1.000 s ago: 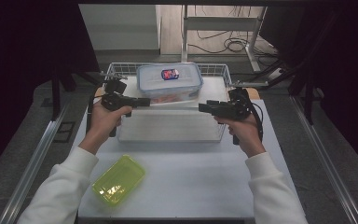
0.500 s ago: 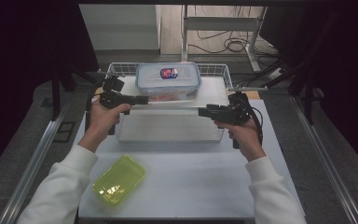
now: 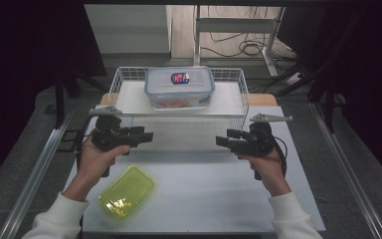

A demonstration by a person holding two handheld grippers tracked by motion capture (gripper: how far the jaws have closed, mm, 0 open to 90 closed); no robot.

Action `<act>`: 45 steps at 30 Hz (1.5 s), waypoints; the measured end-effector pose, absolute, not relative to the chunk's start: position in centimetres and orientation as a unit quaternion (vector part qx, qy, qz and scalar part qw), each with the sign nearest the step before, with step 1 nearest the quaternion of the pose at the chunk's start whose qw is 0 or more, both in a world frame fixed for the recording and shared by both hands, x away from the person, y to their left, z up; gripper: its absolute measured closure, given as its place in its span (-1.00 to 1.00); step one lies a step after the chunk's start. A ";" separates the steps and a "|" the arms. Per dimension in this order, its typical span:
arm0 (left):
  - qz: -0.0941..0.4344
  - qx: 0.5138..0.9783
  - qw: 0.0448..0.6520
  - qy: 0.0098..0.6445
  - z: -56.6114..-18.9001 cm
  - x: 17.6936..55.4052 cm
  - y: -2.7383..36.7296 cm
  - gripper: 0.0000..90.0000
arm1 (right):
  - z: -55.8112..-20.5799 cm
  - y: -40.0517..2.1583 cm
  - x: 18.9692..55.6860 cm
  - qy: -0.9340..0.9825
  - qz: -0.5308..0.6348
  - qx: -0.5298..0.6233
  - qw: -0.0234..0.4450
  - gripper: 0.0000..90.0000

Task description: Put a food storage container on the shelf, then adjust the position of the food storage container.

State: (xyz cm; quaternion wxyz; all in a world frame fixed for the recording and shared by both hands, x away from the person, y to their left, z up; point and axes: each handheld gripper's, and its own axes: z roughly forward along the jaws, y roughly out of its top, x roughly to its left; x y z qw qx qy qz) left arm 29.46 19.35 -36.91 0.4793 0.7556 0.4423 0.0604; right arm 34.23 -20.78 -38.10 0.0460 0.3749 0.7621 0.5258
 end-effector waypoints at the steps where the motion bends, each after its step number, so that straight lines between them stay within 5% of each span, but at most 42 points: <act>1: 0.060 0.756 0.479 0.442 -36.9 29.5 19.3 0.00 | -38.1 -20.8 34.2 0.762 0.526 0.375 0.046 -0.19; 12: 0.061 0.772 0.452 0.443 -42.7 25.2 20.1 -0.33 | -43.2 -22.4 30.6 0.770 0.513 0.378 0.034 -0.19; 45: 0.058 0.765 0.406 0.496 -47.0 25.8 22.9 -0.30 | -45.8 -23.2 29.5 0.777 0.482 0.405 0.012 -0.22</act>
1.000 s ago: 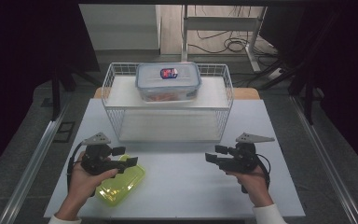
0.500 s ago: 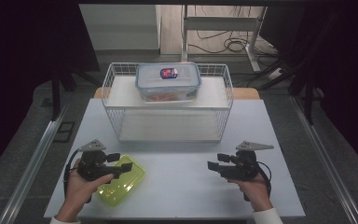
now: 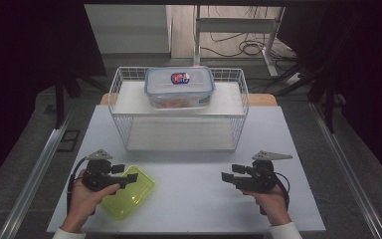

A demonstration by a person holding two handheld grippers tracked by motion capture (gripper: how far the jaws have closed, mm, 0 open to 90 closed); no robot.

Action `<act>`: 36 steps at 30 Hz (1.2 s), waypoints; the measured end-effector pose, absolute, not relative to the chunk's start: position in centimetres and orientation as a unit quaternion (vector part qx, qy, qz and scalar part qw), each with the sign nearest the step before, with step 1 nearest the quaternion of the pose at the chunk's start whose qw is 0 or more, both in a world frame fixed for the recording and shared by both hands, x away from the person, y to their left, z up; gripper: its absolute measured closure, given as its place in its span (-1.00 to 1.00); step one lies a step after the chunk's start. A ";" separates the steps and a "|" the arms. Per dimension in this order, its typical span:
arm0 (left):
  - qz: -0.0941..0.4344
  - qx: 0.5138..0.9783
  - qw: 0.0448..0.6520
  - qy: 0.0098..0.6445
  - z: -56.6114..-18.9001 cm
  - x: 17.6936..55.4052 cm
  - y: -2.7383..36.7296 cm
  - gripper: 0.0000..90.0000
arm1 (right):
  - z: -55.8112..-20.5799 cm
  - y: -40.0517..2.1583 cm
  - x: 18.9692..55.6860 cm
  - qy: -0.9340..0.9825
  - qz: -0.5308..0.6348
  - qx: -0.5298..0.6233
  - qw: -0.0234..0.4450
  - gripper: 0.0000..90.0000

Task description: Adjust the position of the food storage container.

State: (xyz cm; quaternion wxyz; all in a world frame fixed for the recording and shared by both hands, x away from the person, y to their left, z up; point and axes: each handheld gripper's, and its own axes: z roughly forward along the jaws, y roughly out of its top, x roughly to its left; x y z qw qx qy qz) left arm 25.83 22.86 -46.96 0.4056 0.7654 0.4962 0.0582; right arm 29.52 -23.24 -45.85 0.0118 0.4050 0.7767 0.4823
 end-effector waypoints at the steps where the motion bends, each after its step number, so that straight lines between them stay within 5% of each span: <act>1: 0.059 0.764 0.405 0.499 -47.0 25.9 23.0 -0.30 | -46.0 -23.2 29.5 0.777 0.481 0.407 0.011 -0.22; 24: 0.052 0.778 0.402 0.481 -47.2 24.8 23.2 0.12 | -46.6 -23.7 29.7 0.769 0.478 0.424 0.005 -0.25; 31: 0.045 0.773 0.391 0.497 -48.1 27.4 24.5 0.78 | -46.7 -23.5 29.7 0.771 0.476 0.423 0.002 -0.25; 36: 0.066 0.775 0.365 0.512 -48.7 28.7 24.6 0.90 | -46.7 -23.7 29.8 0.769 0.477 0.426 0.003 -0.25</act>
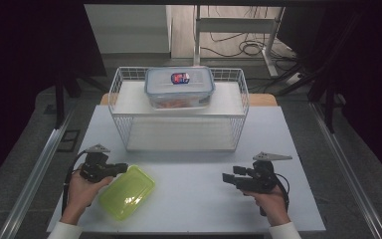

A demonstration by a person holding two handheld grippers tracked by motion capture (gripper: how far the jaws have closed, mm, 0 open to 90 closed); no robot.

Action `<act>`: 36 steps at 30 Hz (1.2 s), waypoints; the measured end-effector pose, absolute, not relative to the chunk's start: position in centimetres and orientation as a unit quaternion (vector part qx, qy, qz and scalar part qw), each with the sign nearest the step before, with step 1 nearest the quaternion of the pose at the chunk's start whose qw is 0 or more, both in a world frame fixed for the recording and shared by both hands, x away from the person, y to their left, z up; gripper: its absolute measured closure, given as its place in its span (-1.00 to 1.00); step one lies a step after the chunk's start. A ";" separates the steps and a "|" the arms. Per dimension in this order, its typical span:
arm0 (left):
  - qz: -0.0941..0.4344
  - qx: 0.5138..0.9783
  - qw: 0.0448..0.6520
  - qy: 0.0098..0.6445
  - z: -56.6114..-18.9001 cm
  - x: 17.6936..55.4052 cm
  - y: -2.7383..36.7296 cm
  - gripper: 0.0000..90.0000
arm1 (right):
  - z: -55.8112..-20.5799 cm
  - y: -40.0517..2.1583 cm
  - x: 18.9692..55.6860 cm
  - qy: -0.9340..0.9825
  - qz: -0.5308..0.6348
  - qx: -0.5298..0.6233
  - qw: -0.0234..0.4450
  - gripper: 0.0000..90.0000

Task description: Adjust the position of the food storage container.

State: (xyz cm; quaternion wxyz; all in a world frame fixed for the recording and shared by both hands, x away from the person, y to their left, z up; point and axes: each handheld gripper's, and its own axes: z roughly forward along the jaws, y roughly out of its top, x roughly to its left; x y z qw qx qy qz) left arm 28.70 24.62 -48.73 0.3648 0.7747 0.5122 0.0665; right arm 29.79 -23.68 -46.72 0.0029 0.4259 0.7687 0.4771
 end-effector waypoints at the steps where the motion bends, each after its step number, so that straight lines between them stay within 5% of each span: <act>1: 0.069 0.776 0.360 0.514 -48.9 28.9 24.7 0.92 | -46.7 -23.7 29.8 0.769 0.477 0.426 0.003 -0.26; 11: 0.042 0.781 0.356 0.511 -50.2 30.6 24.2 1.00 | -46.8 -23.8 29.8 0.768 0.476 0.428 0.001 -0.25; 26: 0.032 0.829 0.337 0.445 -49.6 31.2 18.3 1.00 | -46.7 -24.1 29.8 0.764 0.480 0.432 0.002 -0.26; 36: -0.006 0.818 0.403 0.411 -47.0 25.8 20.9 1.00 | -46.7 -24.3 29.8 0.760 0.483 0.435 0.004 -0.26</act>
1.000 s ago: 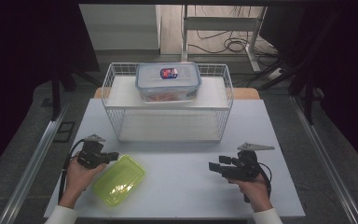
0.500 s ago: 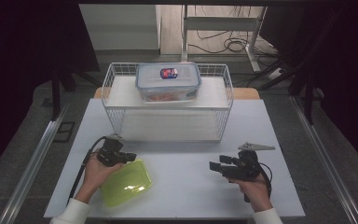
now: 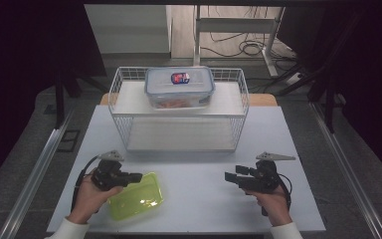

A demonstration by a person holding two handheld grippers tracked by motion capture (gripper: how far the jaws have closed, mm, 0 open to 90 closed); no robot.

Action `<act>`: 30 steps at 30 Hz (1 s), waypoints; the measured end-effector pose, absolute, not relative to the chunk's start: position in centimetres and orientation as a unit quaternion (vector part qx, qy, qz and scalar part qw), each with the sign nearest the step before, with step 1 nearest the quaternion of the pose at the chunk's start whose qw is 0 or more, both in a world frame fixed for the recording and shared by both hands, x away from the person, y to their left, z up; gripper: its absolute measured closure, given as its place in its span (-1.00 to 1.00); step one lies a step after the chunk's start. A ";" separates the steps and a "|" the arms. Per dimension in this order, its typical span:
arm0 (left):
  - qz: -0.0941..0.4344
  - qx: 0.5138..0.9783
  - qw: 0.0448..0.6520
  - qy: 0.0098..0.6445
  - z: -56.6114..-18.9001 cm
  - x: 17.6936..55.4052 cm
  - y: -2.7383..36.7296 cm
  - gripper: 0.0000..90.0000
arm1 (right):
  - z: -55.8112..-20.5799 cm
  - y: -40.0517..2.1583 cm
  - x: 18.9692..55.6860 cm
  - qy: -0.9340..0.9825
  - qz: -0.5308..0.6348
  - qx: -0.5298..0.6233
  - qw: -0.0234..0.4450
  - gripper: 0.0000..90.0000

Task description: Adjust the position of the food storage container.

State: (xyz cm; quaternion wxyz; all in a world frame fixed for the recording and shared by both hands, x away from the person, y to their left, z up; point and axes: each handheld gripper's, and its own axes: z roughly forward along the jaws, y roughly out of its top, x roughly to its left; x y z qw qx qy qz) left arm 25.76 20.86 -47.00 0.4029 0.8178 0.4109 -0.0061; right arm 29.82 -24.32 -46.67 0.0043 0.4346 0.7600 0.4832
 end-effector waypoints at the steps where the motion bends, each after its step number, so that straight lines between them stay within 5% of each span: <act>1: -0.017 0.820 0.408 0.402 -46.9 24.9 20.8 1.00 | -46.7 -24.3 29.8 0.760 0.483 0.435 0.004 -0.26; 15: -0.045 0.874 0.347 0.336 -48.8 18.8 17.8 1.00 | -46.8 -24.4 29.8 0.759 0.482 0.438 0.001 -0.26; 30: 0.000 0.886 0.298 0.355 -50.0 20.5 18.2 1.00 | -47.0 -24.3 29.8 0.761 0.479 0.438 0.003 -0.26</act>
